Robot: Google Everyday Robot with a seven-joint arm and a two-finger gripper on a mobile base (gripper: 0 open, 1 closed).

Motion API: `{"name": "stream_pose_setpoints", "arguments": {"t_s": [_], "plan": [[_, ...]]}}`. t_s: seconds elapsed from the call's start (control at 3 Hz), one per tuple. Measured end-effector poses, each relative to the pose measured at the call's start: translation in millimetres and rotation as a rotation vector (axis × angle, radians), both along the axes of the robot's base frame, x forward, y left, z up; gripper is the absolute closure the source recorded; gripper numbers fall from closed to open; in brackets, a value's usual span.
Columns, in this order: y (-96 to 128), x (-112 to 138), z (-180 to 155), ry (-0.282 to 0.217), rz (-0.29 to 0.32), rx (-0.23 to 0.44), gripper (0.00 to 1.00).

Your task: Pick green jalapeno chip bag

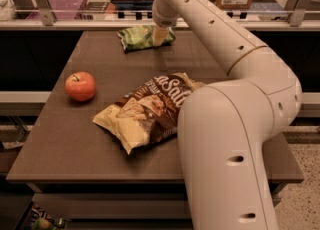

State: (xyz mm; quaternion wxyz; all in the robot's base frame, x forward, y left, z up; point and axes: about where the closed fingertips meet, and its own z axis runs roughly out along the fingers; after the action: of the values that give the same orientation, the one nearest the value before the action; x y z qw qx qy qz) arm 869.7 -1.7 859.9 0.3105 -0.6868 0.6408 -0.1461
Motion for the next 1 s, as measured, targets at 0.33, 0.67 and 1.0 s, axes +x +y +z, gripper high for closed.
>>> {"name": "stream_pose_setpoints", "arguments": {"t_s": [0.33, 0.67, 1.0], "plan": [[1.3, 0.3, -3.7, 0.005, 0.002, -0.001, 0.64], [2.7, 0.5, -7.6, 0.01, 0.003, -0.003, 0.87], [4.0, 0.7, -11.3, 0.014, 0.005, -0.004, 1.0]]}}
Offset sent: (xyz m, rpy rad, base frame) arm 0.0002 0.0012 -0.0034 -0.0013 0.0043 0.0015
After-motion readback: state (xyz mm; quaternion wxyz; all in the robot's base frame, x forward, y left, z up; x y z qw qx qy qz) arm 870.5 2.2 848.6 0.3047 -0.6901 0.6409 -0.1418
